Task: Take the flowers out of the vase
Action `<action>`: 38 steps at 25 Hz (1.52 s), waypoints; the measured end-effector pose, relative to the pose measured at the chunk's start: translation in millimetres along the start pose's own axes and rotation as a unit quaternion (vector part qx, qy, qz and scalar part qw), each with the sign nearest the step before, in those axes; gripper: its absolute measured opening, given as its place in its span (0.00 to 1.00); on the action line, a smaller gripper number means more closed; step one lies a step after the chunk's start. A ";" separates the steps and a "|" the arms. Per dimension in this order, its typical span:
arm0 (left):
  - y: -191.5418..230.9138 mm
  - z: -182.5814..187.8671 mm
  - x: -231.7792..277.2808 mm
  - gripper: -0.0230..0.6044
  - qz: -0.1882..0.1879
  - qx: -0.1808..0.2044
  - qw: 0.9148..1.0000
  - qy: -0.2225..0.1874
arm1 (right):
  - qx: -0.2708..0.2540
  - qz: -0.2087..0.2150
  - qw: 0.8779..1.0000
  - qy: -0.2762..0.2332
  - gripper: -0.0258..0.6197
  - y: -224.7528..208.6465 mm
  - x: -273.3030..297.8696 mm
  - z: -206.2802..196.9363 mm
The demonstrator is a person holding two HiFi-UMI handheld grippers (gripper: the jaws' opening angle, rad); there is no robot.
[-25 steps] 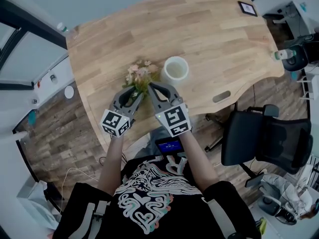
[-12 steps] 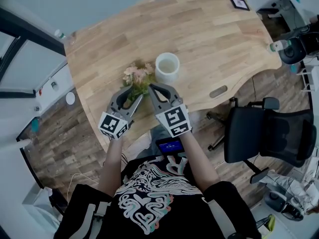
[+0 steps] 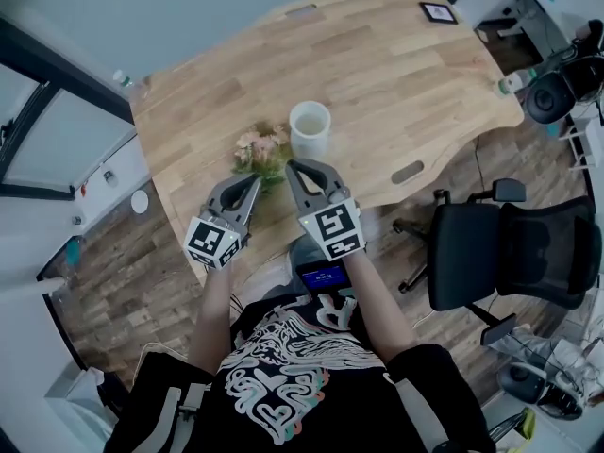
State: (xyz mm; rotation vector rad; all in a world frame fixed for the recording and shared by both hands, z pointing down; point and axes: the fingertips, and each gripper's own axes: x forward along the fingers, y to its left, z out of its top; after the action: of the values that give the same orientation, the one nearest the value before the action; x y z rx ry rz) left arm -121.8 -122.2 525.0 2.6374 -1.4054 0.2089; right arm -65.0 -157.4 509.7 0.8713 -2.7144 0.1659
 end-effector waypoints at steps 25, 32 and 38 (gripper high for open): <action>-42.3 97.9 -59.9 0.04 0.027 0.087 0.994 -0.056 | 0.025 -0.105 0.990 -0.086 0.05 0.0 -122.3 56.4; -62.3 96.0 -63.8 0.04 0.044 0.076 0.994 -0.058 | -0.008 -0.093 0.993 -0.073 0.05 6.9 -137.8 55.4; -77.1 108.2 -75.1 0.04 0.034 0.065 0.993 -0.091 | -0.008 -0.084 0.993 -0.079 0.05 7.9 -146.8 55.4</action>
State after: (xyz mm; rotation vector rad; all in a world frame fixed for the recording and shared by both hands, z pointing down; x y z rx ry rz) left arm -93.3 -39.6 399.9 2.7768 -1.5911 0.0726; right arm 31.4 -80.8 412.3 1.1472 -2.7638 0.0411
